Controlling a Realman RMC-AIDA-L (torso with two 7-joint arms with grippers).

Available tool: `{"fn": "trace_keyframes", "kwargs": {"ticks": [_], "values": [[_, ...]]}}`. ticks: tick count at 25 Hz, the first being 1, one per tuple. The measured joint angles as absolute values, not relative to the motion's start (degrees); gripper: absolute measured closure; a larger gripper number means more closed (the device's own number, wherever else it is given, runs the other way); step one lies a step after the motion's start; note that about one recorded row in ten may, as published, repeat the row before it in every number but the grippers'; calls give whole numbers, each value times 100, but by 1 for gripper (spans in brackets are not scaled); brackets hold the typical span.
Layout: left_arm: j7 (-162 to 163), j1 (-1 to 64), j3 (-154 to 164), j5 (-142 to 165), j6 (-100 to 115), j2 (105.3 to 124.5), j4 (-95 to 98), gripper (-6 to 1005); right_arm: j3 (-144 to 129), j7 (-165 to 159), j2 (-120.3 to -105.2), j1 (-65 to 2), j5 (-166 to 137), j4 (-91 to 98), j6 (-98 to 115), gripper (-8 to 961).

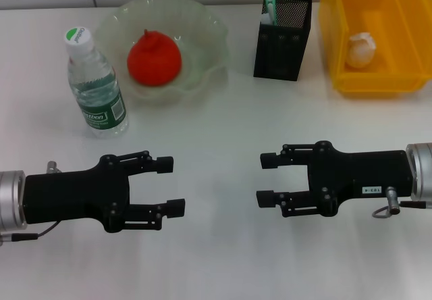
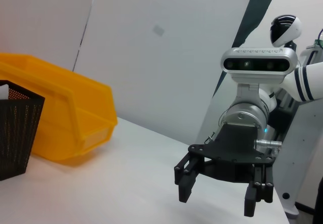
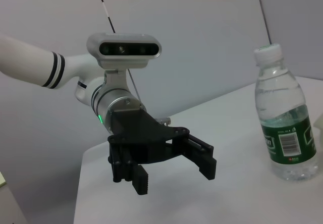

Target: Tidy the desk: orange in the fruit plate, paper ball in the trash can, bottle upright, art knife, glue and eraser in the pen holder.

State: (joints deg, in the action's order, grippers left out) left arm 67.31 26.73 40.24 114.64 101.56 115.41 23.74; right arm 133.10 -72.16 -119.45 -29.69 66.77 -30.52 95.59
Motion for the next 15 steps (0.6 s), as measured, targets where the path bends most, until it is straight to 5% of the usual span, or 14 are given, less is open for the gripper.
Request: {"fn": "trace_keyframes", "kwargs": {"ticks": [15], "values": [[6709, 2659, 4053, 11488, 10133, 11531, 2452, 152, 13315, -7227, -11944, -2962, 6658, -3023, 9605, 231]]}}
